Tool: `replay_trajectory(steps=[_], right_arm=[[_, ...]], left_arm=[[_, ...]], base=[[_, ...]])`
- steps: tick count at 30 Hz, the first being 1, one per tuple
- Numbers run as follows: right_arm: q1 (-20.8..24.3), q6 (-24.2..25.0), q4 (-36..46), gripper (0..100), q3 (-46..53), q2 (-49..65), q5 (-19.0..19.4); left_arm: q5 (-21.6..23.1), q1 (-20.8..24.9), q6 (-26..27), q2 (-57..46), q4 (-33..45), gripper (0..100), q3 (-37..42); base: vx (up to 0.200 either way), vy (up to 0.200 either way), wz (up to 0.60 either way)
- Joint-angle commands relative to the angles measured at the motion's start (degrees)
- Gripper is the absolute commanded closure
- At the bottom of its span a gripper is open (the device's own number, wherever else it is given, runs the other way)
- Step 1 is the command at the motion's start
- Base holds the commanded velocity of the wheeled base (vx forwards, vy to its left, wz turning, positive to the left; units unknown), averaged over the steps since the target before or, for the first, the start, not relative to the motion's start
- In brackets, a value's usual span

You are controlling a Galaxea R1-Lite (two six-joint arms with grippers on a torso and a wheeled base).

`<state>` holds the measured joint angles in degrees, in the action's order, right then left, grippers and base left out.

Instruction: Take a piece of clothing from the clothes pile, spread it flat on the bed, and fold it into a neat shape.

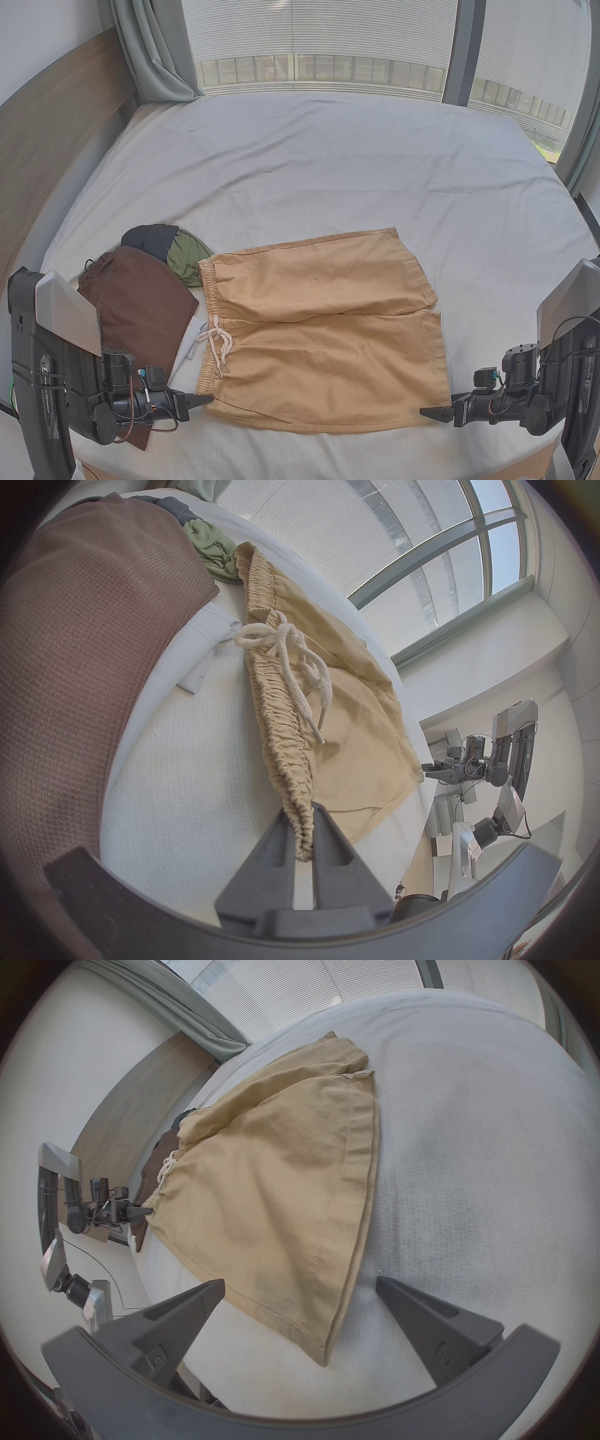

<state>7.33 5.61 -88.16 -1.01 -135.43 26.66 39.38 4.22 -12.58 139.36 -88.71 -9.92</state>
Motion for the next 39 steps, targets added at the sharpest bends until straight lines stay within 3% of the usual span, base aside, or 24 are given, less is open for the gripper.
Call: replay_trajectory(steps=[1,14,15,31,32,39], right_arm=[[0.0,-0.1,0.0,0,1.0,-0.1,1.6],[0.0,0.0,0.5,0,1.0,-1.2,1.9],[0.0,-0.1,0.5,100,1.0,-1.2,1.9],[0.0,-0.1,2.9,100,1.0,-0.5,1.4],[0.0,-0.5,5.3,100,1.0,1.0,1.3],[-0.4,-5.6,14.9,100,1.0,8.2,1.9]], left_arm=[[0.0,0.1,0.3,0.4,-0.1,100,0.1],[0.0,0.0,0.3,0.3,-0.1,100,0.0],[0.0,0.0,0.3,0.3,-0.1,100,-0.1],[0.9,-0.1,0.3,-0.3,-0.1,100,0.7],[3.0,-0.8,0.4,-0.8,-0.1,100,2.1],[2.9,-1.9,1.9,-1.5,0.0,100,5.5]], base=[[0.000,0.000,0.00],[0.000,0.000,0.00],[0.000,0.000,0.00],[0.000,0.000,0.00],[0.000,0.000,0.00],[0.000,0.000,0.00]])
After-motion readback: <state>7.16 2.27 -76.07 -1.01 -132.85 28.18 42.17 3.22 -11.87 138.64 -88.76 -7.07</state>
